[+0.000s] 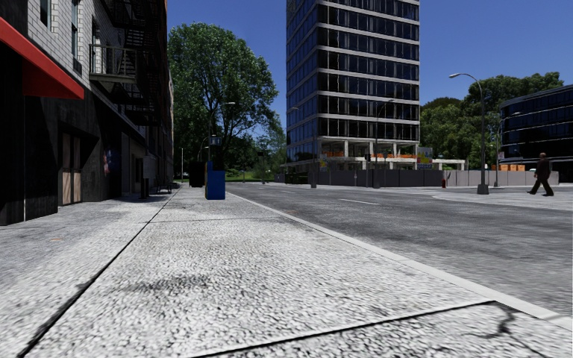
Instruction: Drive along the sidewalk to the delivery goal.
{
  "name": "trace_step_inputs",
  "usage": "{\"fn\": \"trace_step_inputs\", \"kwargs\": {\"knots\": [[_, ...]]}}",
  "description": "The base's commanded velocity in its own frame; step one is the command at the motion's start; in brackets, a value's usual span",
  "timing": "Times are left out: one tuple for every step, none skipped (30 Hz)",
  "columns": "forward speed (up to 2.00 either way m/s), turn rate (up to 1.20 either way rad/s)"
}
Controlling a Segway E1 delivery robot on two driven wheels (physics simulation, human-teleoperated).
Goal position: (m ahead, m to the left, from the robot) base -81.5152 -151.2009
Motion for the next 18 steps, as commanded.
{"fn": "trace_step_inputs", "kwargs": {"knots": [[0.0, 0.0], [0.0, 0.0], [0.0, 0.0], [0.0, 0.0], [0.0, 0.0], [0.0, 0.0], [0.0, 0.0], [0.0, 0.0], [0.0, 0.0], [0.0, 0.0], [0.0, 0.0], [0.0, 0.0], [0.0, 0.0], [0.0, 0.0], [0.0, 0.0], [0.0, 0.0], [0.0, 0.0], [0.0, 0.0]]}}
